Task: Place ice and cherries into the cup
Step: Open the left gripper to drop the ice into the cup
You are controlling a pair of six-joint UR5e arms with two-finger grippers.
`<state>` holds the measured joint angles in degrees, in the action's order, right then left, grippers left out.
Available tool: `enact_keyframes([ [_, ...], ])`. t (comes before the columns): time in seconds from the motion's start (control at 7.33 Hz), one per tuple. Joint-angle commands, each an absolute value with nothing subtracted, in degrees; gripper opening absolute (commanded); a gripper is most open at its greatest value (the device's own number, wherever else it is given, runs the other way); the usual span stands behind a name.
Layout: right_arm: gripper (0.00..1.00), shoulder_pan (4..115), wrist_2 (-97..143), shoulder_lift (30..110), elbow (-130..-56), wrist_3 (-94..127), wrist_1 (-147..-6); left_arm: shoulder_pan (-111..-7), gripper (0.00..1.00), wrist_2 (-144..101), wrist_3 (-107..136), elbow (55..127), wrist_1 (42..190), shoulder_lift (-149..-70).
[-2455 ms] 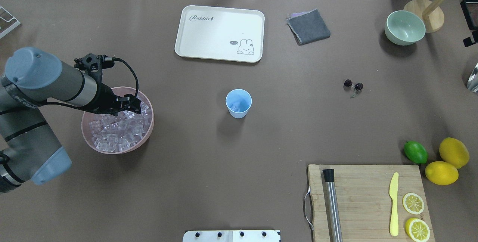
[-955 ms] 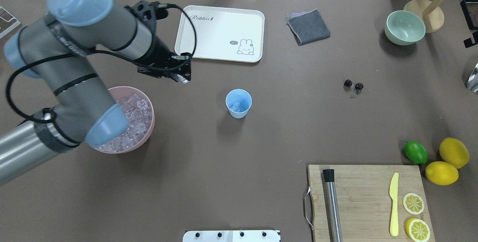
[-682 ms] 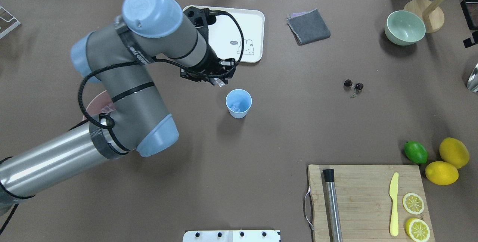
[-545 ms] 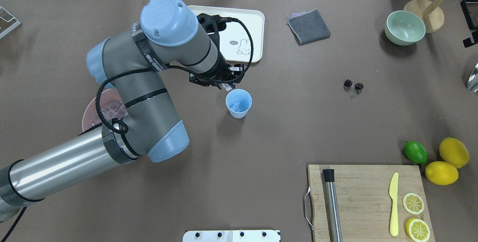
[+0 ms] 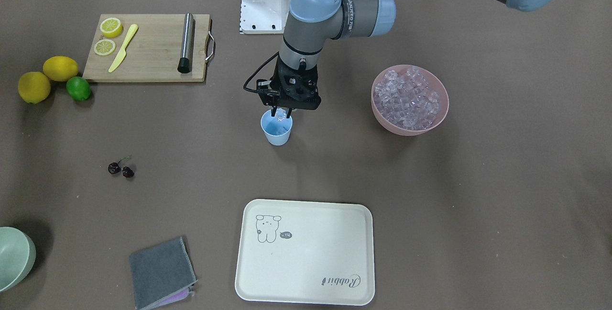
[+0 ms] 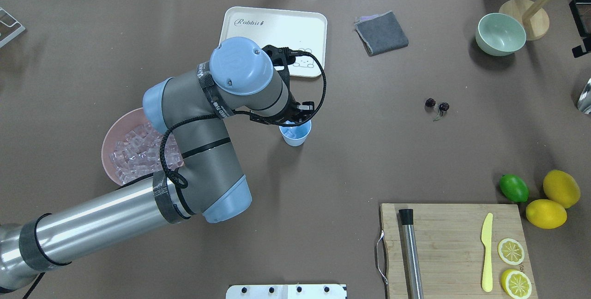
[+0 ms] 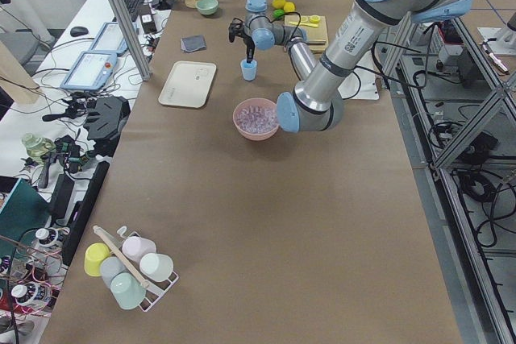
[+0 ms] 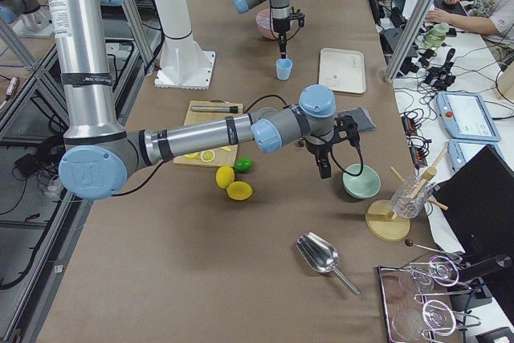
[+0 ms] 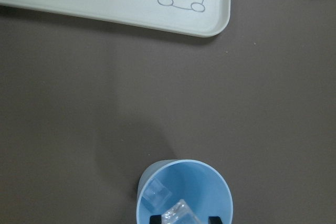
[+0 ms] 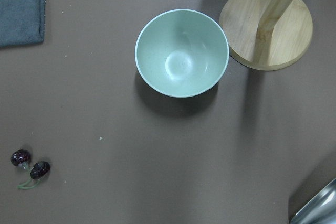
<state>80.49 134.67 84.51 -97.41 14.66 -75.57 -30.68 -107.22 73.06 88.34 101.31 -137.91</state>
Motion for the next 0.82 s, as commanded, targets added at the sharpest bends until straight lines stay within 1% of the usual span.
enact_keyframes([
  [0.0, 0.99, 80.51, 134.65, 84.9, -97.47, 14.59, -75.5, -30.24, 0.88, -106.88, 73.3, 86.93, 101.86, -138.08],
  [0.14, 0.99, 80.51, 134.74, 84.99, -97.91, 14.68, -75.59, -30.41, 0.97, -106.88, 73.3, 86.23, 103.95, -137.73],
  [0.27, 0.99, 80.51, 134.74, 84.99, -97.82, 14.68, -75.59, -31.19, 0.97, -106.96, 73.39, 87.53, 104.41, -137.55],
  [0.41, 0.99, 80.51, 134.74, 84.99, -97.74, 14.68, -75.59, -34.42, 0.97, -108.27, 72.95, 93.11, 103.54, -132.76],
  [0.55, 0.99, 80.51, 134.74, 84.99, -97.56, 14.59, -75.5, -36.28, 0.97, -110.02, 72.6, 100.47, 103.54, -124.36],
  [0.68, 0.99, 80.51, 134.74, 85.08, -97.65, 14.59, -75.59, -39.17, 0.97, -111.52, 70.42, 106.2, 103.62, -116.45],
])
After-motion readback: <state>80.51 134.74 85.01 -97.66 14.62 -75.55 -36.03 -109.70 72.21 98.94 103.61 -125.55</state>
